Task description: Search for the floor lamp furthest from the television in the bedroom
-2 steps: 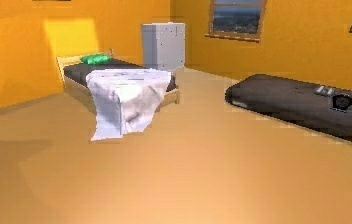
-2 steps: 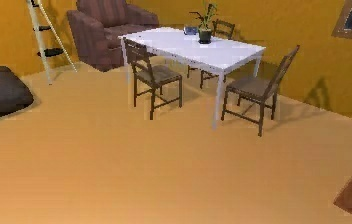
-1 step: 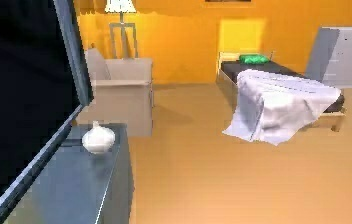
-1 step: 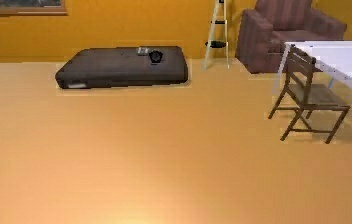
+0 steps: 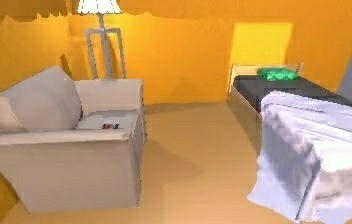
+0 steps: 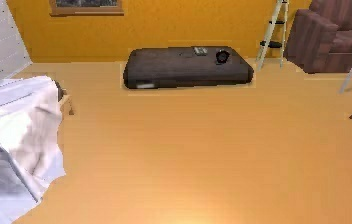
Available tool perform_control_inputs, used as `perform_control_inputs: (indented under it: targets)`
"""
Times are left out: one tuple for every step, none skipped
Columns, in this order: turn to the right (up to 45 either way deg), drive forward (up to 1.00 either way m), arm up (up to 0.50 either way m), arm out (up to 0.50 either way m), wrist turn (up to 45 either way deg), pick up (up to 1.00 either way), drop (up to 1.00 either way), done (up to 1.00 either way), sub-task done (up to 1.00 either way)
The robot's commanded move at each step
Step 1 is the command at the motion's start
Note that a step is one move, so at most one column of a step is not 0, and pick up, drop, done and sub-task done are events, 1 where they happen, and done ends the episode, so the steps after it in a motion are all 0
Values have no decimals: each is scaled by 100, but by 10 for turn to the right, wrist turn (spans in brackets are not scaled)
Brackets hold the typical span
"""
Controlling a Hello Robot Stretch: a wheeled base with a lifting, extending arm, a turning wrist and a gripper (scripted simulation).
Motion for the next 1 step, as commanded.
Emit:
perform_control_inputs:
  targets:
    - [0,90,0,0,0,0,0,0,0]
